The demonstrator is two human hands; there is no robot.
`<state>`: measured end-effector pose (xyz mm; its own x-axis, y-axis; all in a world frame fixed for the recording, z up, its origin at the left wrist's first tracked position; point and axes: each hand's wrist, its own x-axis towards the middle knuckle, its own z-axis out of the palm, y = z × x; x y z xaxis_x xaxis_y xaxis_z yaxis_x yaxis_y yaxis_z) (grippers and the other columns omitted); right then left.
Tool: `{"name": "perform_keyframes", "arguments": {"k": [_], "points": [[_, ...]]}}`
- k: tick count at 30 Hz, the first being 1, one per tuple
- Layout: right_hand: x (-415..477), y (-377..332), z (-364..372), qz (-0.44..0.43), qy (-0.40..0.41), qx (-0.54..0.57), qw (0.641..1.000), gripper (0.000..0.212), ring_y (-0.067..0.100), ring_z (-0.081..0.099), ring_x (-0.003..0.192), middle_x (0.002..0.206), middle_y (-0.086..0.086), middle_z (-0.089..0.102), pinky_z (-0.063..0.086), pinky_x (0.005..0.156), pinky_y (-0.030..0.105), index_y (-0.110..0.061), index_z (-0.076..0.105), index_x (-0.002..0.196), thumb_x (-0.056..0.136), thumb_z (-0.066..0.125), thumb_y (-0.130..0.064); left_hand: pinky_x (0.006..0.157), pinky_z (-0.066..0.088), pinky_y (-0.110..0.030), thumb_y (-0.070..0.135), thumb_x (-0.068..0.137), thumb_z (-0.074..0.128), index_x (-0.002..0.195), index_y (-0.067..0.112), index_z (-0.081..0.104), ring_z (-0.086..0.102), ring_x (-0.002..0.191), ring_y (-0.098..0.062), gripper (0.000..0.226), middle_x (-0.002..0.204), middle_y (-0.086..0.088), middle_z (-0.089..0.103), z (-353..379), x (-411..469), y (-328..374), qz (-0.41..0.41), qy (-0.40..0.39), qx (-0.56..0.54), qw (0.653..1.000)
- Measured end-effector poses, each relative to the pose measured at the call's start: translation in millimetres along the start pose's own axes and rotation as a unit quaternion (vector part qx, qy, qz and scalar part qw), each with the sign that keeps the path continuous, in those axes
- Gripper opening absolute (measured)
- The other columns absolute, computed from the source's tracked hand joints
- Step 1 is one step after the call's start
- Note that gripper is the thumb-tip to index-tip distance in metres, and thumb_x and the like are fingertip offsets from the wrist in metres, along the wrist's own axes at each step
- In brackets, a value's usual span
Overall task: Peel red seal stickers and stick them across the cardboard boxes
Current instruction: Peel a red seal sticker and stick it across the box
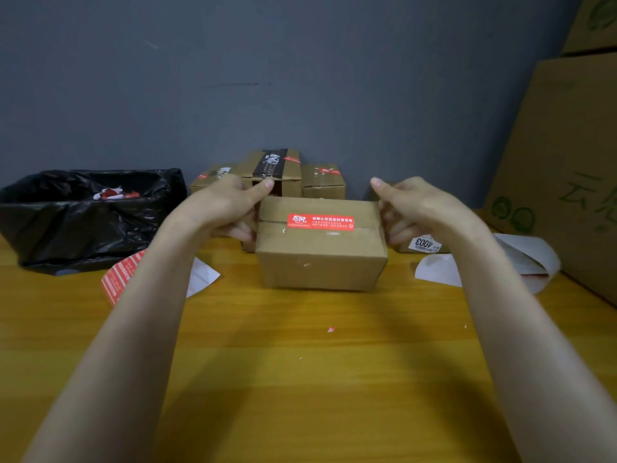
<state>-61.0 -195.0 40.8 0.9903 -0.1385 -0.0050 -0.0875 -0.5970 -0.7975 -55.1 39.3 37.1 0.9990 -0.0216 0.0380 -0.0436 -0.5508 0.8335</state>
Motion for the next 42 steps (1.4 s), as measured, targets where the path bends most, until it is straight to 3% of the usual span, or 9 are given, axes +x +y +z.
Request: {"name": "perform_keyframes", "arguments": {"k": [9,15,19,25,28,31,35,38,42], "points": [[2.8,5.7,0.8,-0.004,-0.009,-0.023,1.000,0.037,0.019,0.068,0.068,0.088,0.010,0.067,0.057,0.056,0.025,-0.004,0.058,0.108,0.090,0.058,-0.037,0.061,0.055,-0.027,0.031,0.088,0.062,0.090,0.009,0.059,0.065,0.068,-0.021,0.022,0.085,-0.010,0.065,-0.4,-1.2,-0.3,-0.001,-0.014,0.004,1.000],[5.9,8.8,1.7,-0.005,-0.045,-0.025,0.999,0.047,0.019,0.070,0.075,0.099,0.009,0.069,0.060,0.067,0.033,-0.009,0.056,0.121,0.085,0.065,-0.037,0.061,0.054,-0.017,0.026,0.082,0.070,0.134,0.002,0.045,0.061,0.076,-0.009,0.063,0.118,-0.009,0.058,2.2,3.0,-2.8,0.013,-0.027,0.071,0.997],[2.6,7.8,2.4,-0.026,-0.078,-0.050,0.995,0.049,0.014,0.068,0.071,0.084,-0.001,0.065,0.057,0.054,0.023,-0.014,0.052,0.126,0.082,0.069,-0.029,0.053,0.038,-0.006,0.017,0.080,0.072,0.134,0.008,0.045,0.048,0.077,0.000,0.062,0.123,-0.001,0.058,4.5,0.2,-0.4,0.046,-0.070,0.147,0.985],[-0.4,4.0,5.5,-0.083,-0.058,-0.112,0.989,0.031,0.011,0.064,0.068,0.083,-0.006,0.061,0.052,0.049,0.017,-0.018,0.055,0.103,0.078,0.073,-0.020,0.077,0.040,-0.015,0.011,0.075,0.076,0.143,0.016,0.030,0.048,0.114,-0.016,0.082,0.138,-0.003,0.045,3.9,0.3,-0.7,0.053,-0.085,0.180,0.979],[-1.3,2.5,3.4,-0.124,-0.028,-0.124,0.984,0.028,0.012,0.062,0.078,0.089,-0.005,0.061,0.056,0.059,0.022,-0.017,0.061,0.099,0.075,0.076,-0.015,0.050,0.048,-0.014,0.011,0.075,0.075,0.139,0.014,0.033,0.054,0.084,-0.009,0.077,0.119,-0.002,0.052,3.0,-0.2,-0.3,0.034,-0.093,0.141,0.985],[-0.8,2.9,2.8,-0.135,-0.013,-0.161,0.977,0.019,0.011,0.059,0.085,0.095,-0.003,0.062,0.054,0.065,0.024,-0.021,0.066,0.083,0.072,0.078,-0.011,0.047,0.048,-0.008,0.013,0.073,0.077,0.134,0.012,0.037,0.054,0.074,-0.005,0.073,0.093,0.005,0.051,3.3,-1.4,0.9,0.020,-0.108,0.122,0.986],[-0.3,4.0,3.3,-0.125,-0.030,-0.220,0.967,0.017,0.011,0.053,0.084,0.092,-0.006,0.056,0.042,0.059,0.020,-0.022,0.064,0.082,0.074,0.077,-0.014,0.063,0.057,-0.020,0.023,0.071,0.078,0.142,0.021,0.029,0.061,0.083,-0.011,0.086,0.117,0.001,0.051,1.5,-3.8,1.9,0.010,-0.145,0.119,0.982],[1.3,3.6,1.3,-0.127,-0.042,-0.235,0.963,0.016,0.013,0.052,0.089,0.096,-0.006,0.056,0.042,0.062,0.021,-0.022,0.065,0.087,0.077,0.074,-0.014,0.088,0.042,-0.025,0.039,0.073,0.074,0.145,0.024,0.028,0.049,0.118,-0.018,0.087,0.145,0.002,0.037,2.9,-2.9,2.1,0.040,-0.140,0.217,0.965],[2.7,3.5,3.6,-0.144,-0.014,-0.230,0.962,0.014,0.015,0.053,0.099,0.108,-0.002,0.059,0.042,0.073,0.026,-0.026,0.063,0.086,0.082,0.069,-0.013,0.091,0.029,-0.024,0.040,0.076,0.071,0.144,0.022,0.032,0.036,0.133,-0.018,0.080,0.148,0.003,0.035,6.9,-0.7,2.1,0.064,-0.131,0.246,0.958]]}}
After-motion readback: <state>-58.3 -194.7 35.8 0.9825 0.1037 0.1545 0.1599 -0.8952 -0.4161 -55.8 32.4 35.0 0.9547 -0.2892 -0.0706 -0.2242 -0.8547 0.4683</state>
